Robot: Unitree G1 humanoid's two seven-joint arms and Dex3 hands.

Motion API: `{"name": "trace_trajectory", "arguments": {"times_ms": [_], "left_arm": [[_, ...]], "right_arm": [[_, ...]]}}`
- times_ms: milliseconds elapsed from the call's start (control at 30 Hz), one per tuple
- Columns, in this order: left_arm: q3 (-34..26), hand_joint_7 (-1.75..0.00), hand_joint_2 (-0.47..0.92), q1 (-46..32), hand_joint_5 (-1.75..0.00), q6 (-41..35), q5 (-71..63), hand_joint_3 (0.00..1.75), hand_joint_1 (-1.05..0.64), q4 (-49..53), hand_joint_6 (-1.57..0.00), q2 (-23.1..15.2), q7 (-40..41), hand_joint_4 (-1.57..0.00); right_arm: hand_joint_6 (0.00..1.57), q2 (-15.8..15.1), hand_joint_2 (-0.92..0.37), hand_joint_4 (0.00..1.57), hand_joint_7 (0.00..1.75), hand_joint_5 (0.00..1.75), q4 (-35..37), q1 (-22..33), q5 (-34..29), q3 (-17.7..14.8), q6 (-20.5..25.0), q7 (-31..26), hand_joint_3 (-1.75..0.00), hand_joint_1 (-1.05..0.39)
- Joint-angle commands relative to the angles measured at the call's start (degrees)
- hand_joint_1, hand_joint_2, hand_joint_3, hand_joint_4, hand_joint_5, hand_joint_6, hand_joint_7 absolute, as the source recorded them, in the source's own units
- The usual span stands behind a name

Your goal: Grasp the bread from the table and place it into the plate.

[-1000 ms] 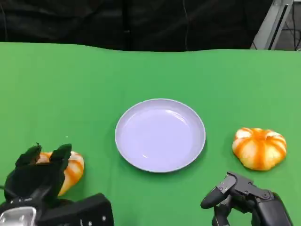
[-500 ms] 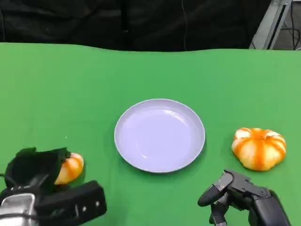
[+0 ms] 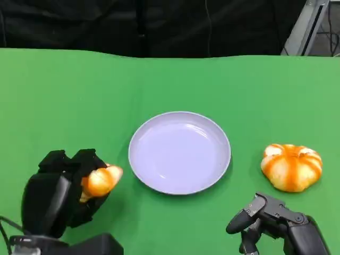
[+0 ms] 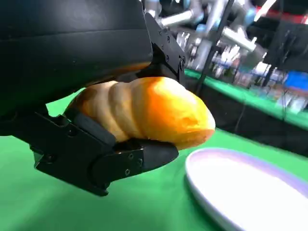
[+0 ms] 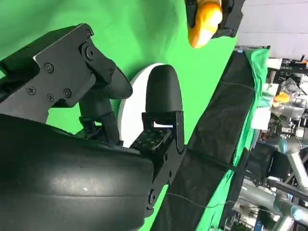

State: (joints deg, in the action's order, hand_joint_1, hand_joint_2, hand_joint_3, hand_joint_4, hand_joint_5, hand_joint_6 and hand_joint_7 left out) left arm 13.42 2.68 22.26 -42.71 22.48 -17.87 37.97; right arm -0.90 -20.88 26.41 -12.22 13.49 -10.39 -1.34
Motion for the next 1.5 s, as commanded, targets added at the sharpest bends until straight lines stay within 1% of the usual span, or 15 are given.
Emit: {"name": "trace_trajectory", "arguments": {"times_ms": [33,267,467,833,900,967,1000,1033,1067,1100,1133,1167,1233,1333,1500], "left_arm": [[-0.32,-1.75,0.45,3.37,-1.75,6.79,-0.49,1.24,-0.20,1.96,-0.66,-1.19,6.81,-0.86],[0.97,-1.75,0.41,8.72,-1.75,12.95,-2.41,1.36,-0.21,5.86,-0.67,-1.11,11.11,-0.88],[5.08,-1.75,0.33,16.45,-1.75,11.82,-4.27,1.50,-0.24,7.47,-0.70,3.54,9.42,-0.92],[10.47,-1.75,0.30,24.79,-1.75,5.99,-5.04,1.47,-0.20,12.48,-0.74,9.86,5.53,-0.94],[11.34,-1.66,0.36,26.64,-1.75,1.22,-3.89,1.38,-0.23,13.09,-0.74,11.61,-2.16,-0.91],[11.57,-1.30,0.47,27.14,-1.75,-4.32,-1.89,1.14,-0.24,11.33,-0.74,12.71,-11.38,-0.77],[11.58,-1.20,0.51,27.03,-1.75,-6.72,-0.75,1.05,-0.24,9.80,-0.73,12.78,-16.27,-0.73],[11.74,-0.93,0.60,26.96,-1.70,-8.64,0.03,0.86,-0.23,8.37,-0.71,12.62,-20.51,-0.64],[11.91,-0.58,0.72,26.80,-1.40,-10.18,0.43,0.60,-0.23,6.97,-0.68,12.35,-23.79,-0.51],[12.46,-0.39,0.80,26.68,-1.20,-12.49,-0.14,0.45,-0.24,5.22,-0.69,11.84,-27.41,-0.48],[13.03,-0.18,0.87,26.53,-0.88,-14.42,-0.91,0.32,-0.31,3.72,-0.59,11.35,-30.15,-0.28],[13.54,-0.09,0.89,26.33,-0.72,-16.14,-1.60,0.29,-0.36,2.34,-0.52,10.94,-32.37,-0.19],[14.88,-0.02,0.92,26.17,-0.42,-19.67,-3.22,0.31,-0.53,0.15,-0.32,10.27,-36.64,-0.05],[16.18,0.00,0.92,25.84,-0.11,-23.37,-4.46,0.39,-0.72,-2.30,-0.12,9.61,-41.27,-0.01],[16.61,-0.01,0.92,25.44,0.00,-25.10,-3.94,0.51,-0.84,-4.44,-0.05,8.74,-44.75,0.00]], "right_arm": [[0.73,-0.26,-0.45,0.68,1.32,1.61,0.82,-0.81,0.46,-0.44,-0.53,-0.11,-1.28,0.07],[0.74,-0.32,-0.44,0.69,1.32,1.60,1.64,-1.68,0.27,-0.57,-0.43,-0.23,-1.27,0.07],[0.74,-0.50,-0.43,0.70,1.32,1.63,1.32,-1.22,0.66,-0.81,-0.57,0.13,-1.27,0.06],[0.74,-0.32,-0.44,0.68,1.32,1.62,-1.65,1.39,1.45,-0.91,0.86,0.65,-1.28,0.05],[0.73,-0.52,-0.45,0.67,1.32,1.62,-1.81,1.50,1.52,-1.09,0.74,0.70,-1.28,0.04],[0.73,-0.72,-0.45,0.66,1.33,1.60,-1.87,1.48,1.38,-1.20,0.64,0.77,-1.26,0.05],[0.72,-0.66,-0.45,0.66,1.33,1.60,-1.94,1.54,1.32,-1.11,0.73,0.77,-1.26,0.05],[0.72,-0.59,-0.45,0.66,1.33,1.59,-1.92,1.58,1.29,-1.05,0.70,0.75,-1.25,0.05],[0.72,-0.51,-0.46,0.66,1.33,1.59,-1.94,1.65,1.22,-0.93,0.66,0.71,-1.24,0.05],[0.72,-0.43,-0.46,0.67,1.33,1.59,-2.07,1.76,1.15,-0.80,0.75,0.68,-1.24,0.04],[0.72,-0.36,-0.46,0.67,1.33,1.59,-2.24,1.88,1.02,-0.71,0.92,0.62,-1.23,0.04],[0.72,-0.30,-0.47,0.67,1.33,1.60,-2.36,1.98,0.95,-0.64,1.03,0.56,-1.23,0.04],[0.72,-0.20,-0.47,0.67,1.33,1.61,-2.17,1.96,1.14,-0.60,0.79,0.48,-1.23,0.04],[0.72,-0.60,-0.47,0.67,1.34,1.63,-1.87,1.66,0.35,-0.67,0.40,0.38,-1.23,0.03],[0.72,-0.30,-0.47,0.66,1.34,1.63,-1.98,1.59,0.60,-0.49,0.76,0.52,-1.24,0.05]]}}
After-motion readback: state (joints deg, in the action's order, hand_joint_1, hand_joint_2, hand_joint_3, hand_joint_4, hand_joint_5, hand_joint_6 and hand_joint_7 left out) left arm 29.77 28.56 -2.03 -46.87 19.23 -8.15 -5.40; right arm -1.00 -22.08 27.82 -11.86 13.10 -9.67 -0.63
